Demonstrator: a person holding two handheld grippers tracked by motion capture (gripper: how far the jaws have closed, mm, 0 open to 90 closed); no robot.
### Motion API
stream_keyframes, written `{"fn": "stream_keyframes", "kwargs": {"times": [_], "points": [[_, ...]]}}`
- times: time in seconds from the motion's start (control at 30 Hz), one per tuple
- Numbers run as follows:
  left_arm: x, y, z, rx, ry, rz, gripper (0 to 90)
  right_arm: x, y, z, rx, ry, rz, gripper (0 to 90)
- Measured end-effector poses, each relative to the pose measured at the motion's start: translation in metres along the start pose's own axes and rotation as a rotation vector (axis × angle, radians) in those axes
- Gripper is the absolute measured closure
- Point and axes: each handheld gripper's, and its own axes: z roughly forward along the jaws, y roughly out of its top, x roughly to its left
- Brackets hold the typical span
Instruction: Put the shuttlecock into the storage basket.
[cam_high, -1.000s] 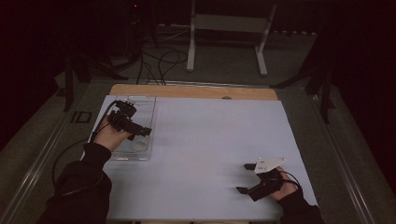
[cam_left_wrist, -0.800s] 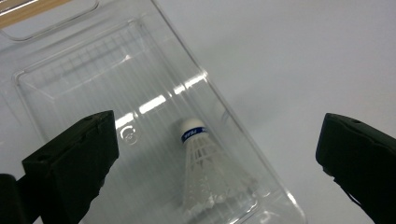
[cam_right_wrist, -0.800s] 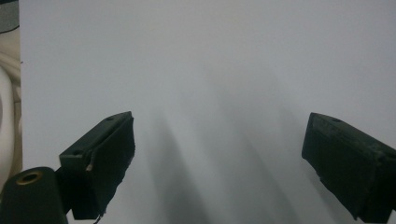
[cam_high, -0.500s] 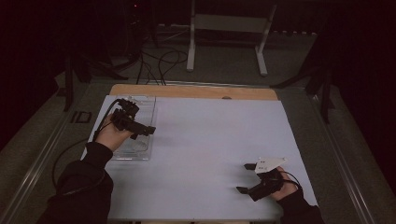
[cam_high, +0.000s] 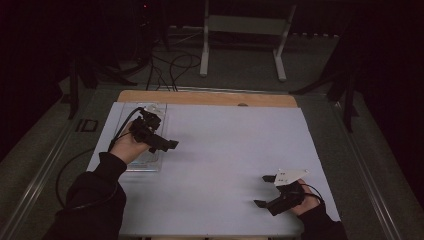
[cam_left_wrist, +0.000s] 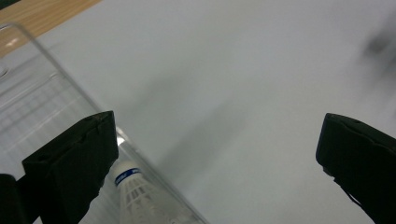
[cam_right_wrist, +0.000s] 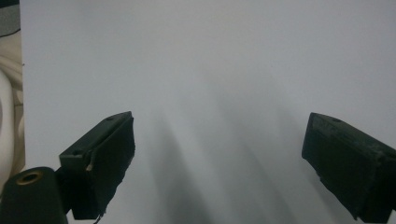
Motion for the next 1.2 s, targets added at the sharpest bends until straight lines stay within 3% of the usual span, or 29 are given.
{"fn": "stream_keyframes", "kwargs": {"times": [0.13,0.23,0.53,0.73,0.77,0.97,1.2], "points": [[-0.004,0.002,0.002,0.005,-0.014,0.014,0.0,0.000,0.000,0.000,-0.002,0.002,-0.001,9.6],[-0.014,0.004,0.004,-0.010,-0.032,0.056,0.0,0.000,0.000,0.000,0.000,0.001,0.002,9.6],[-0.032,0.007,0.006,-0.031,-0.079,0.114,0.0,-0.001,0.001,0.001,0.002,-0.001,-0.004,9.6],[-0.040,0.008,0.009,-0.030,-0.096,0.134,0.0,0.000,0.001,0.000,0.000,-0.003,-0.003,9.6],[-0.046,0.008,0.011,-0.030,-0.109,0.150,0.0,0.000,0.001,0.000,0.000,-0.002,-0.003,9.6],[-0.059,0.006,0.018,-0.024,-0.140,0.184,0.0,0.001,0.001,0.000,0.002,-0.003,-0.004,9.6],[-0.071,-0.003,0.026,-0.061,-0.171,0.232,0.1,0.001,0.001,0.000,0.001,-0.002,-0.005,9.6]]}}
